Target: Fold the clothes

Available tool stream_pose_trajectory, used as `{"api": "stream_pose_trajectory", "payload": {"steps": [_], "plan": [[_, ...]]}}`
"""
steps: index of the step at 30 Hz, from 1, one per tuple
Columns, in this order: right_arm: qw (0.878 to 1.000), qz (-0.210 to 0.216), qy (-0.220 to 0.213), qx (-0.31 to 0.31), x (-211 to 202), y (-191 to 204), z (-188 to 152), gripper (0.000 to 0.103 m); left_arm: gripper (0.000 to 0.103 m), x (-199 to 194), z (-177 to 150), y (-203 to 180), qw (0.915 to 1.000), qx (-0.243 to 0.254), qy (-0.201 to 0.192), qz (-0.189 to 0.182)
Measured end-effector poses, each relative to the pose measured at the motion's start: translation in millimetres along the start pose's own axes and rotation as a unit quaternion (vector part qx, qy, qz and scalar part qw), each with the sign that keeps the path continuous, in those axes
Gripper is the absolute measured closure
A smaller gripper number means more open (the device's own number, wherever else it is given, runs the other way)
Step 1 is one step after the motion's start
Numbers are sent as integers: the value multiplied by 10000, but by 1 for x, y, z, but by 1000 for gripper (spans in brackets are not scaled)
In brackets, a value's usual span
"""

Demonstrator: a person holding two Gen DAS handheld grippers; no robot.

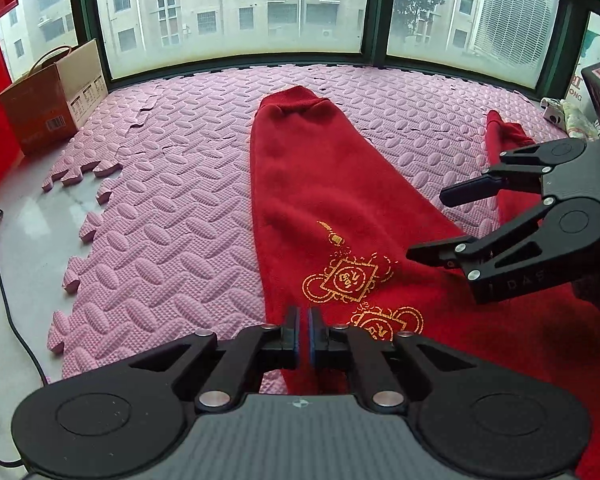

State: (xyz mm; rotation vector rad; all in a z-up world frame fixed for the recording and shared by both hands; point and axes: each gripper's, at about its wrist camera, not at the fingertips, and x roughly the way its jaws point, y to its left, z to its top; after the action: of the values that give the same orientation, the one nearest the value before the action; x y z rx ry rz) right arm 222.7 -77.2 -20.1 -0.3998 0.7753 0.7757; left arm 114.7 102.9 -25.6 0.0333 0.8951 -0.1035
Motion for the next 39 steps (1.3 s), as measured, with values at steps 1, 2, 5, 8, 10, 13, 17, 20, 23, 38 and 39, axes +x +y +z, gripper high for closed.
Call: {"api": "stream_pose_trajectory", "payload": {"steps": [1, 2, 5, 8, 10, 13, 17, 20, 23, 38, 39], "plan": [[10000, 3, 3, -46, -1, 4, -1, 31, 96, -1, 0, 0, 10000, -2, -5, -1], [10000, 6, 6, -93, -1, 8, -3, 31, 96, -2, 0, 1, 10000, -19, -12, -7], [9997, 15, 16, -231, -3, 20, -6, 31, 96, -3, -1, 3, 10000, -57, -28, -14], [9985, -56, -56, -546, -6, 39, -11, 31, 96, -5, -2, 4, 9999, -92, -55, 2], [9976, 22, -67, -685, -9, 52, -14, 31, 96, -7, -2, 4, 9999, -98, -65, 24], [9961, 210, -88, -850, -14, 73, -17, 31, 96, -10, -2, 7, 9998, -168, -88, 96], [9944, 483, -101, -935, -23, 95, -24, 31, 94, -19, -3, 8, 9993, -307, -188, 36], [9945, 549, -127, -878, -31, 105, -29, 31, 94, -28, -3, 0, 9992, -278, -294, -77], [9954, 768, -143, -550, -46, 101, -35, 31, 90, -32, -5, -8, 9990, -239, -342, -173], [9978, -103, 29, 657, -113, 3, -116, 26, 27, -52, -33, -46, 9988, -181, -377, -237], [9974, -136, 60, 703, -115, 0, -121, 26, 27, -52, -35, -49, 9989, -166, -368, -238]]}}
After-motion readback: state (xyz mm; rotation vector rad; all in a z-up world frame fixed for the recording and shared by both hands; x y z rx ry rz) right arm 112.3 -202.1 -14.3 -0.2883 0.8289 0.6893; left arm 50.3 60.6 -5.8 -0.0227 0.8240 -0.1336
